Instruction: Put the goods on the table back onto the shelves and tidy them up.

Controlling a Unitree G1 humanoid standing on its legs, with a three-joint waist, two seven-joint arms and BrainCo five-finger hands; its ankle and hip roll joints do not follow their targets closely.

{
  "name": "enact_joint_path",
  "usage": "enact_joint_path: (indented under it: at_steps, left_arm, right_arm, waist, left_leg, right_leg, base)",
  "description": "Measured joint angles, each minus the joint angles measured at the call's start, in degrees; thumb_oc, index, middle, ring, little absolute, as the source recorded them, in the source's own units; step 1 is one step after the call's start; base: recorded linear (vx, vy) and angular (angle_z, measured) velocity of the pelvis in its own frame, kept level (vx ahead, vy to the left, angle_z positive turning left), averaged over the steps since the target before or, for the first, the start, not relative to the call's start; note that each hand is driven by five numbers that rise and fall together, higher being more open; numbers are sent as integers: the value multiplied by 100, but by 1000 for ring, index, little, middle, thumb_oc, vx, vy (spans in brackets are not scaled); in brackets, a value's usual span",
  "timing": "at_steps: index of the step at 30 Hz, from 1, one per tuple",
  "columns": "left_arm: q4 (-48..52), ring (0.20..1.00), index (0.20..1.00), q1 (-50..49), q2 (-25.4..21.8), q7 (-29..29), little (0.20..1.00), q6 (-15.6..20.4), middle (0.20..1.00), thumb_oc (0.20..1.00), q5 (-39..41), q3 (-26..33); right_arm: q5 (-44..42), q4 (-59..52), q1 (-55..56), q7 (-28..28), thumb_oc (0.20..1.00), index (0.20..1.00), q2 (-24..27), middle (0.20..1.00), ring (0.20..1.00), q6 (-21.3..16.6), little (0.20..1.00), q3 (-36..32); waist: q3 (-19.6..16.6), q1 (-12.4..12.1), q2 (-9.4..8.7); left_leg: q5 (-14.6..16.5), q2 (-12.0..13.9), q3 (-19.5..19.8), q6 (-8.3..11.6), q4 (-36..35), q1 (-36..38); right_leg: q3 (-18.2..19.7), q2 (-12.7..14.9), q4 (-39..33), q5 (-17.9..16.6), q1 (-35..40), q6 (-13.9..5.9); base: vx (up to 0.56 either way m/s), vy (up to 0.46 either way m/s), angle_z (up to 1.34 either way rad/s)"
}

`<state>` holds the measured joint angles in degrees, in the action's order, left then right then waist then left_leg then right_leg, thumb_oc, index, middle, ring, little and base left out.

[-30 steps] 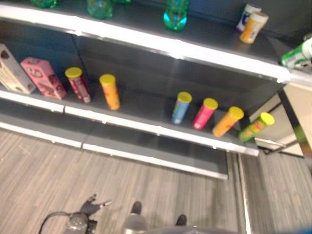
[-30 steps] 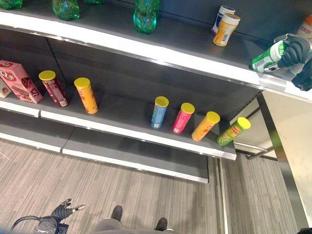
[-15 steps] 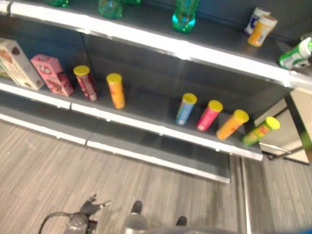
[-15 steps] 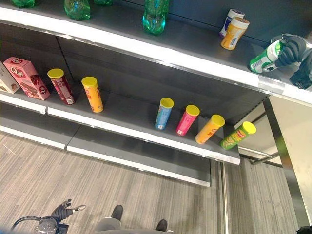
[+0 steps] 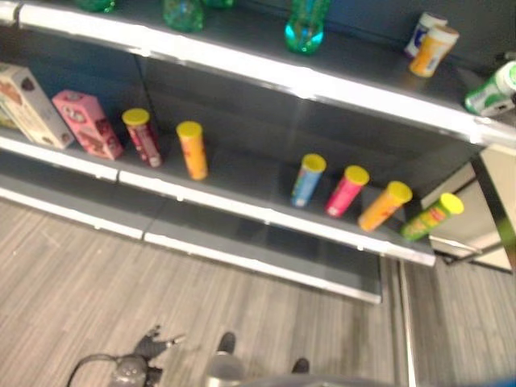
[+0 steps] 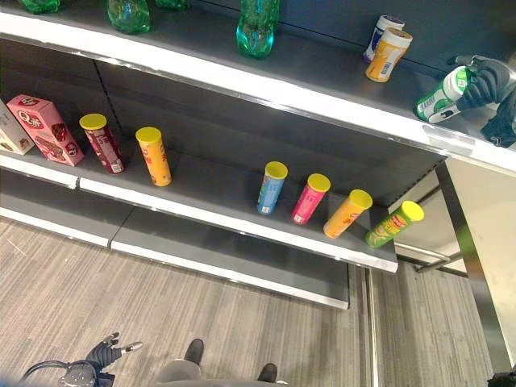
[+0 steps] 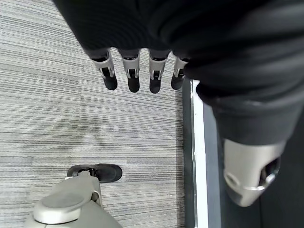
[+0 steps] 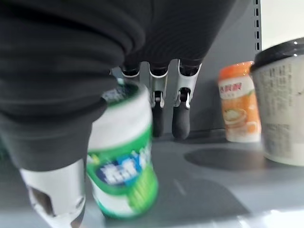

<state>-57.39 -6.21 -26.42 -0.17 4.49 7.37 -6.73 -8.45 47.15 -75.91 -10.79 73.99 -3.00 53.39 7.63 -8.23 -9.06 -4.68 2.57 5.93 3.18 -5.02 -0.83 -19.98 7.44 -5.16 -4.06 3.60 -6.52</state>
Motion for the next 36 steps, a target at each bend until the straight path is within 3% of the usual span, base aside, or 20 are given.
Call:
enact_joint_path:
  at_steps: [8, 11, 15, 18, 19, 26, 36]
  left_arm:
    - [1, 1000, 1000, -1, 159, 83, 1000, -5, 1000, 1000, 1, 10]
    - [0, 1000, 1000, -8, 305, 217, 1000, -11, 1000, 1000, -1, 18]
    - [8, 1000, 1000, -42, 514, 345, 1000, -53, 1000, 1000, -4, 50]
    - [31, 1000, 1000, -104, 682, 463, 1000, -61, 1000, 1000, -12, 205]
    - [22, 1000, 1000, -129, 711, 498, 1000, -72, 1000, 1000, -12, 250]
    - [120, 1000, 1000, -187, 791, 497, 1000, -98, 1000, 1000, -15, 203]
    - [124, 1000, 1000, -206, 767, 493, 1000, -110, 1000, 1000, -14, 165]
  right_arm:
    - [4, -233, 261, 529, 1000, 1000, -37, 1000, 1000, -24, 1000, -811]
    - [12, -760, 1274, 1078, 1000, 1000, -35, 1000, 1000, -118, 1000, -2323]
    - [168, -1441, 2465, 1726, 1000, 1000, -68, 1000, 1000, -133, 1000, -3633]
    - [149, -2298, 4109, 2304, 1000, 1000, -775, 1000, 1000, -184, 1000, -5804]
    - [76, -2443, 4374, 2473, 1000, 1000, -1142, 1000, 1000, -229, 1000, -6117]
    - [-525, -2463, 4997, 2615, 1000, 1000, -2034, 1000, 1000, -186, 1000, -5954]
    - [-1424, -2062, 4457, 2368, 1000, 1000, -2026, 1000, 1000, -269, 1000, -5786]
  waist:
    - [-22, 24, 98]
    - [-19, 30, 205]
    - [-11, 121, 410]
    - [-8, 198, 492]
    - [-12, 244, 494]
    - [-3, 376, 601]
    - [-1, 283, 559]
  left_leg:
    - [0, -10, -9, -1, 0, 18]
    - [-1, -25, -10, -2, 0, 31]
    - [1, -44, -14, -4, -2, 63]
    - [8, -43, -12, -13, -4, 79]
    - [18, -37, -25, -21, -9, 89]
    - [37, -26, -52, -45, -39, 95]
    - [35, -27, -38, -44, -38, 108]
  right_leg:
    - [6, 14, 0, 0, 10, 0]
    - [9, 29, 0, 0, 21, -1]
    - [15, 51, 0, 4, 50, -5]
    - [12, 47, 0, 19, 75, -7]
    - [19, 42, 0, 24, 97, -1]
    - [47, 34, 0, 28, 90, -4]
    - [33, 34, -1, 28, 109, -6]
  base:
    - [1, 4, 0]
    - [4, 12, 0]
    - [2, 16, 0]
    - [0, 0, 0]
    - [0, 0, 0]
    - [0, 4, -1]
    - [0, 0, 0]
